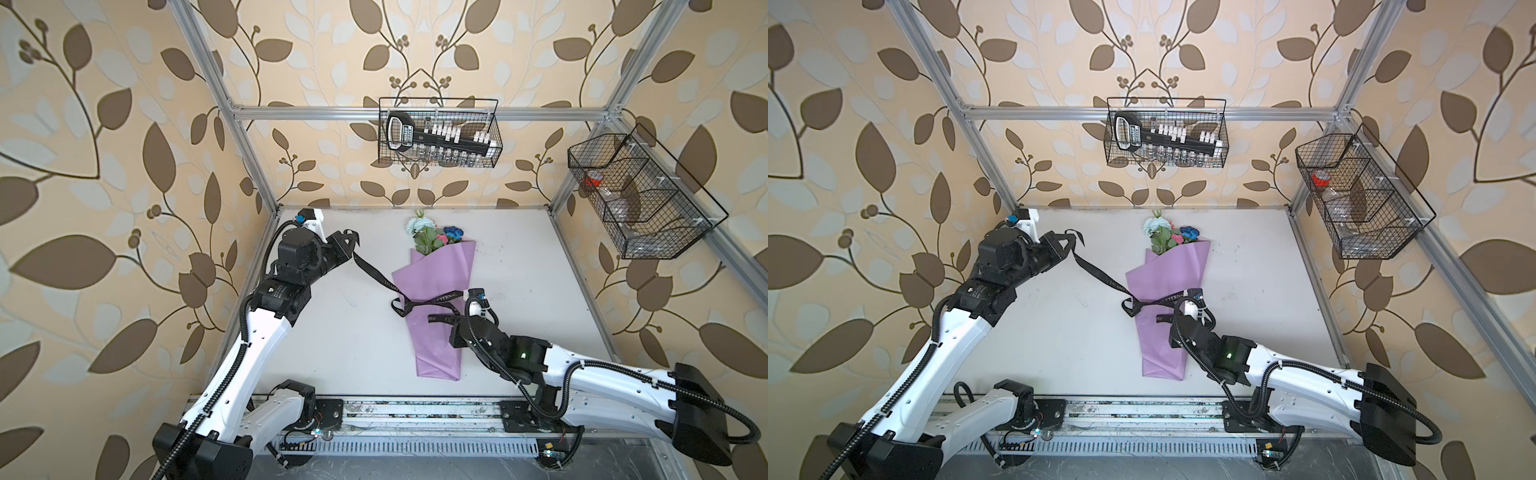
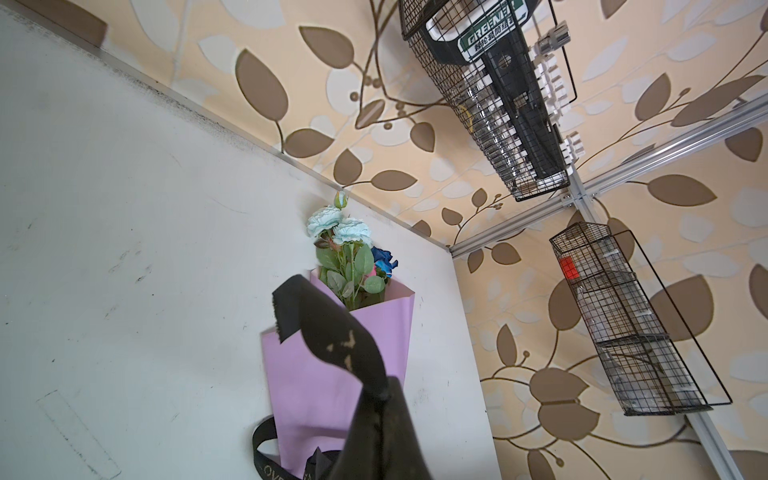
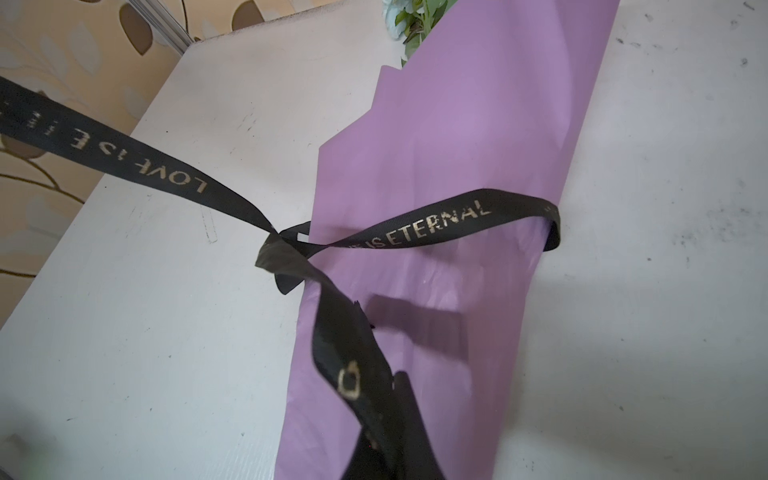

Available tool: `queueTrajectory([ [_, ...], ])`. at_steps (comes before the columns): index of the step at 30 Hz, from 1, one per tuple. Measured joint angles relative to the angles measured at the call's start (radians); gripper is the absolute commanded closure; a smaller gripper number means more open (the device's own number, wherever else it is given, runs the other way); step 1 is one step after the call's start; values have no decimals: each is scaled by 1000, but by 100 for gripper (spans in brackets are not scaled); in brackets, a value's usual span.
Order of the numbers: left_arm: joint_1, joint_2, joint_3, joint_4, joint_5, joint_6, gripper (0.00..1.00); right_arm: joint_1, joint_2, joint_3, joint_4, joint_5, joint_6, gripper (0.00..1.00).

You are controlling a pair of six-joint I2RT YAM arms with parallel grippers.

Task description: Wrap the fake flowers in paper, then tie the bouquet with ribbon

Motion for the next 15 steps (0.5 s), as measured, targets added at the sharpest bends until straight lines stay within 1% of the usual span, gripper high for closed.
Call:
queueTrajectory([
  [8, 0, 0, 21, 0, 0, 1, 100, 92, 40, -7, -23, 11, 76, 100],
  [10, 0, 0, 37, 0, 0, 1, 100, 95, 42, -7, -51, 31, 106, 100],
  [13, 0, 0, 60, 0, 0, 1, 100, 95, 43, -2, -125, 95, 148, 100],
  [15, 0, -2, 65, 1, 0, 1, 100, 95, 44, 5, -150, 125, 157, 100],
])
